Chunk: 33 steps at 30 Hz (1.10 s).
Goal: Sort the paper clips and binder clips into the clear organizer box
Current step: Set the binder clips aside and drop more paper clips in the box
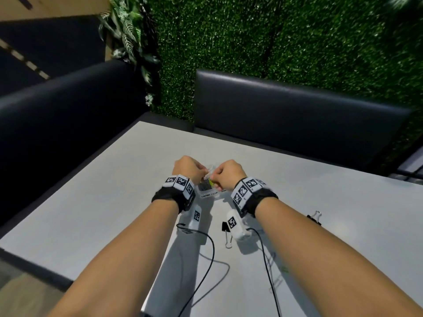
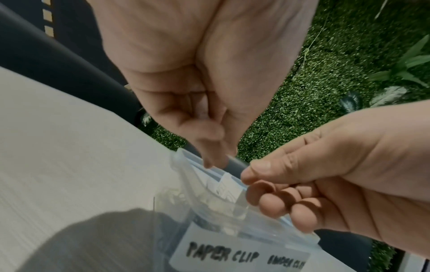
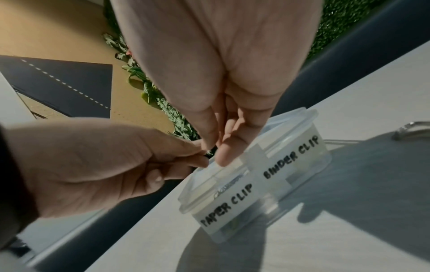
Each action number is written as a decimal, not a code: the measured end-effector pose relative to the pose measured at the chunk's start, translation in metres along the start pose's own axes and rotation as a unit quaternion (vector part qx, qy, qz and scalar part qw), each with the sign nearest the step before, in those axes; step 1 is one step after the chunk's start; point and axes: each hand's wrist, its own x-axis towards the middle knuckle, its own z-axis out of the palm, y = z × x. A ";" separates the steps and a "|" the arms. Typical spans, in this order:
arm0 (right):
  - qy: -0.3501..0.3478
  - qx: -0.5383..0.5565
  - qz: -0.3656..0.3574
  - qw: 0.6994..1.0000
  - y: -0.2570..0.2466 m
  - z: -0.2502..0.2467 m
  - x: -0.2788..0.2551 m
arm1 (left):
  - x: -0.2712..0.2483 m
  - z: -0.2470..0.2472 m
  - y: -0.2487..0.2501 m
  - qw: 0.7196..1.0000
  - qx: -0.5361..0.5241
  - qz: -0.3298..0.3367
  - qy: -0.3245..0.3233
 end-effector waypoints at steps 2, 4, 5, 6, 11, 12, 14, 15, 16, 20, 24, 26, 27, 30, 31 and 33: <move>-0.001 0.011 -0.003 1.000 0.001 -0.003 -0.003 | -0.004 -0.003 0.001 1.000 0.010 0.004 0.011; 0.004 0.024 -0.008 1.000 0.004 -0.009 -0.009 | -0.012 -0.006 0.002 0.999 0.012 0.016 0.025; 0.008 0.025 -0.014 1.000 0.004 -0.016 -0.013 | -0.017 -0.007 0.005 0.999 0.011 0.031 0.032; 0.014 0.022 -0.023 0.999 0.007 -0.024 -0.018 | -0.026 -0.007 0.009 0.998 0.007 0.049 0.033; 0.043 -0.016 -0.056 0.997 0.056 -0.083 -0.066 | -0.086 0.015 0.038 0.980 0.003 0.167 -0.108; 0.044 -0.027 -0.052 0.997 0.073 -0.094 -0.080 | -0.099 0.022 0.043 0.968 0.033 0.193 -0.156; 0.039 -0.056 -0.028 0.997 0.109 -0.112 -0.110 | -0.121 0.039 0.051 0.936 0.108 0.234 -0.241; 0.031 -0.082 -0.012 0.996 0.127 -0.119 -0.127 | -0.133 0.050 0.054 0.919 0.144 0.247 -0.272; 0.017 -0.117 0.004 0.993 0.142 -0.121 -0.139 | -0.141 0.059 0.055 0.906 0.175 0.254 -0.289; -0.023 -0.228 0.065 0.971 0.183 -0.125 -0.186 | -0.175 0.095 0.065 0.880 0.242 0.285 -0.293; -0.040 -0.274 0.091 0.957 0.200 -0.115 -0.210 | -0.195 0.125 0.074 0.857 0.271 0.335 -0.284; -0.027 -0.278 0.090 0.956 0.205 -0.108 -0.214 | -0.198 0.135 0.075 0.845 0.290 0.350 -0.282; -0.013 -0.272 0.087 0.958 0.206 -0.105 -0.214 | -0.198 0.139 0.075 0.843 0.295 0.351 -0.280; 0.013 -0.264 0.072 0.962 0.210 -0.101 -0.208 | -0.195 0.147 0.075 0.853 0.285 0.347 -0.265; 0.020 -0.262 0.067 0.962 0.211 -0.099 -0.205 | -0.194 0.149 0.075 0.858 0.281 0.342 -0.261; 0.030 -0.254 0.065 0.964 0.213 -0.096 -0.200 | -0.193 0.151 0.076 0.865 0.274 0.331 -0.259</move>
